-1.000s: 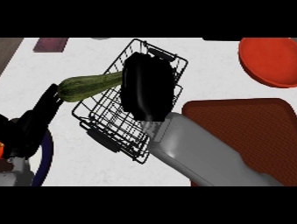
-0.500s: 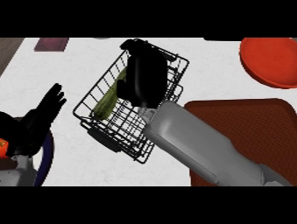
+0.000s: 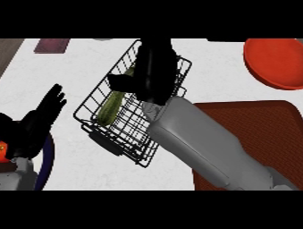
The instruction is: Pick the squash from the tray and place it in the tiered basket
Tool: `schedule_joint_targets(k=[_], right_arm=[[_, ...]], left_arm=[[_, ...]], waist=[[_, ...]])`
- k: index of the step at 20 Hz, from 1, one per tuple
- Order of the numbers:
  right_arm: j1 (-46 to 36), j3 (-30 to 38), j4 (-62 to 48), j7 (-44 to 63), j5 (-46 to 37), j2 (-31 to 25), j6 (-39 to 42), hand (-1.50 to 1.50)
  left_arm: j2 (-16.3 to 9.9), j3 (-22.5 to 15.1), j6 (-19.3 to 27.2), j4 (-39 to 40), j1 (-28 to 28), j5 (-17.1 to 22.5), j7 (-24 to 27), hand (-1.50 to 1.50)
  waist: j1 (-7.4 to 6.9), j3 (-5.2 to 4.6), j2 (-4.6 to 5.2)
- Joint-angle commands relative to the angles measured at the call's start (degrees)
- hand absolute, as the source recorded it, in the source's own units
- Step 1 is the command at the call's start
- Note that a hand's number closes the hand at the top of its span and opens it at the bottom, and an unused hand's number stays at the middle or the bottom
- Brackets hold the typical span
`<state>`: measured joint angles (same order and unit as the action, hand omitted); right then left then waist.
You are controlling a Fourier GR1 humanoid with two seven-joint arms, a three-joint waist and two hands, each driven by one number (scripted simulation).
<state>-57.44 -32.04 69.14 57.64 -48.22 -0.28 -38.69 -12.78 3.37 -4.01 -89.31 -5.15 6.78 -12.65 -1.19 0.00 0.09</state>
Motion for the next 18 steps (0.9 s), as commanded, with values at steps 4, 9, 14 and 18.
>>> schedule_joint_targets(k=[4, 9, 14, 18], right_arm=[[3.3, 8.0, 8.8, 1.2, 1.0, 0.3, -11.3, -1.50], [7.6, 13.3, 15.6, 0.4, -2.2, -0.4, -13.0, -1.50], [16.5, 18.7, 30.0, 2.0, -3.8, -6.7, -7.9, -1.50], [24.7, 22.1, 44.7, 4.0, -1.3, -12.3, -1.2, -1.50]], left_arm=[[1.1, 0.0, 1.1, -2.0, 2.9, -0.2, -0.3, 0.00], [-0.9, 1.8, -0.6, -1.4, 2.9, 0.6, -0.1, 0.00], [0.5, 1.1, 0.3, -2.4, 5.5, -0.5, 1.4, 0.00], [0.4, 1.3, 0.1, -1.0, 5.1, -0.8, 1.5, 0.00]], waist=[[0.94, 0.06, -0.34], [1.62, 0.01, -0.43], [2.29, 0.03, -0.60], [2.80, 0.03, -0.65]])
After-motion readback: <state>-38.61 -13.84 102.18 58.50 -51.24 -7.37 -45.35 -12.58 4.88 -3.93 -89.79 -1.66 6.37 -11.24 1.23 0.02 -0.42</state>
